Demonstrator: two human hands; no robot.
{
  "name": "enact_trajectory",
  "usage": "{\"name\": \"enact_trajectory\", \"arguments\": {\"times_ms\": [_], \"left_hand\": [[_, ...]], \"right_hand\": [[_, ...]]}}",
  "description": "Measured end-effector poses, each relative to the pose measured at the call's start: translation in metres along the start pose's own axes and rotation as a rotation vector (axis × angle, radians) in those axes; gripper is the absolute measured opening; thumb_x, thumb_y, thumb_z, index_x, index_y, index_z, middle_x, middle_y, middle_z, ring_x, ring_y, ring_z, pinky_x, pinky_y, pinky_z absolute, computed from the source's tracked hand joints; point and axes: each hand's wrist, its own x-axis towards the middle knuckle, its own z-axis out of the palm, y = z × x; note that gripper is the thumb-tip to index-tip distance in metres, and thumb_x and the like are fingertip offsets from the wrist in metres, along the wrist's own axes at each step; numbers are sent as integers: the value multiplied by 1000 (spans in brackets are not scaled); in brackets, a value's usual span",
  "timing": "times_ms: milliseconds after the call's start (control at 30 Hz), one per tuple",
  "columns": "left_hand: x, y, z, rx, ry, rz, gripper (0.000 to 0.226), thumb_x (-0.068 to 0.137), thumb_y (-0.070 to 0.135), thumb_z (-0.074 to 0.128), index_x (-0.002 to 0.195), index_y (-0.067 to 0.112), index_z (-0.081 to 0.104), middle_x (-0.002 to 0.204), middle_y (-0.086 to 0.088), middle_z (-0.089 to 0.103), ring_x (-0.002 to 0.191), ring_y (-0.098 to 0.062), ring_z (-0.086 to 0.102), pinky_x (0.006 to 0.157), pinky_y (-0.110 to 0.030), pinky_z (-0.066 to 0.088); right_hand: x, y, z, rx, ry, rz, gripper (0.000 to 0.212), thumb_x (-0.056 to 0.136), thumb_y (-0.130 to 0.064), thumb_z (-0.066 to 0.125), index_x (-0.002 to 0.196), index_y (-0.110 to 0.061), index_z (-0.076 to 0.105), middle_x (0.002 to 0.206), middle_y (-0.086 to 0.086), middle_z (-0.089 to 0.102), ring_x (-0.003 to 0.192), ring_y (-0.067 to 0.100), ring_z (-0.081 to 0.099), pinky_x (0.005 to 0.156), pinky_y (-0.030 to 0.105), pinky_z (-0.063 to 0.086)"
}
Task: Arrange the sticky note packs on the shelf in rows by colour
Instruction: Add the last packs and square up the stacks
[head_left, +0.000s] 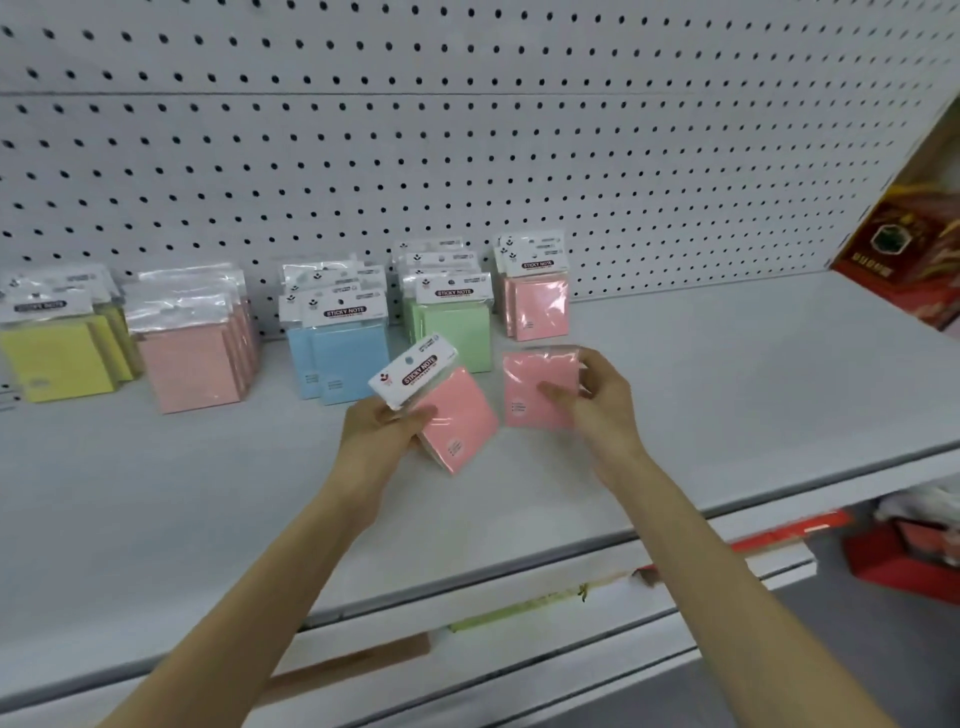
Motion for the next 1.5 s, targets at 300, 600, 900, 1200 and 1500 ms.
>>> {"name": "enact_trajectory", "arguments": {"times_ms": [300, 600, 900, 1200, 1500], "left_hand": [[21, -19, 47, 38, -25, 124, 35, 87, -11, 56, 118, 3, 55, 102, -1, 67, 87, -16, 63, 56, -16, 51], [57, -29, 82, 69, 96, 262, 49, 84, -4, 64, 111, 36, 58, 101, 17, 72, 93, -9, 68, 77, -33, 54], [66, -28, 90, 145, 240, 335, 42, 87, 0, 64, 113, 33, 56, 106, 13, 69, 92, -7, 66, 71, -21, 53], [66, -25, 92, 155, 326, 329, 37, 86, -1, 63, 116, 19, 56, 107, 8, 66, 88, -8, 65, 73, -22, 56], [69, -23, 98, 155, 328, 300, 37, 82, -4, 67, 116, 8, 57, 106, 3, 68, 81, -3, 70, 71, -24, 57]], "right_hand": [[38, 12, -45, -114, -218, -137, 59, 80, 9, 63, 118, -33, 46, 113, -2, 61, 95, 21, 63, 71, 26, 55], [118, 20, -51, -124, -242, -247, 65, 79, 7, 63, 110, -47, 45, 113, -14, 60, 102, 18, 60, 80, 36, 55], [169, 27, -42, -227, -273, -420, 70, 81, 1, 64, 124, -48, 39, 124, -6, 56, 103, 16, 57, 82, 21, 47], [178, 37, -38, -277, -141, -392, 84, 74, -9, 76, 141, -34, 32, 107, -3, 40, 94, 21, 53, 80, 35, 52], [174, 34, -38, -253, -110, -255, 82, 74, -19, 78, 141, -20, 31, 106, -2, 41, 100, 19, 50, 90, 34, 45]]}}
